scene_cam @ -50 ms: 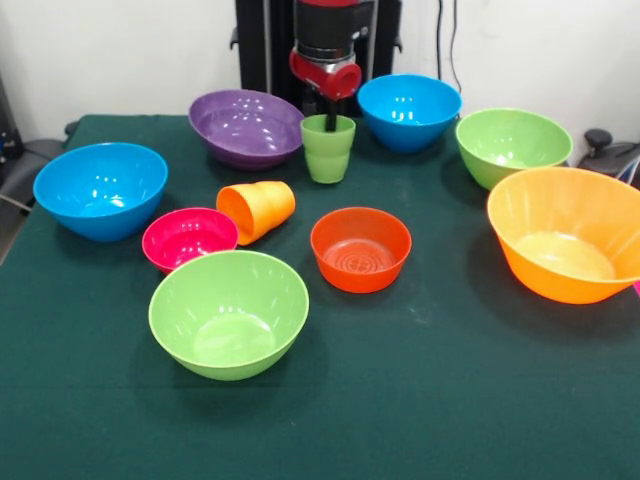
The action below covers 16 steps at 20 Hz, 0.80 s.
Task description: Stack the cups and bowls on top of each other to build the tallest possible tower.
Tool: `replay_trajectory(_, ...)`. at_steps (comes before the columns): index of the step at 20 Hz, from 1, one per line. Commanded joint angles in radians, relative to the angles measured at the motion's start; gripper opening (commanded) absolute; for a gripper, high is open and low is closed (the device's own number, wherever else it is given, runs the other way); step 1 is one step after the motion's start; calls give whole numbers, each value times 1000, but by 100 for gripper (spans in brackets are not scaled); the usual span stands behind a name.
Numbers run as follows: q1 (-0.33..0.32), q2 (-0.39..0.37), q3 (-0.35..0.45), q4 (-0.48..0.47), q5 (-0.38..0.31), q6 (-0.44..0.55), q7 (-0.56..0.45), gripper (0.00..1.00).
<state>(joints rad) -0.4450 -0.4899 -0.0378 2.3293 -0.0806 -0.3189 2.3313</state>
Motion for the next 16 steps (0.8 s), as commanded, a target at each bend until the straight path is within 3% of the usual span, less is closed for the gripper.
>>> replay_trajectory(1,54,47,52,-122,11,-73,130,0)
replay_trajectory(4,60,44,46,-130,1,-55,110,0)
replay_trajectory(8,17,31,87,-121,-11,26,100,0)
replay_trajectory(16,22,-59,87,-95,4,82,93,0)
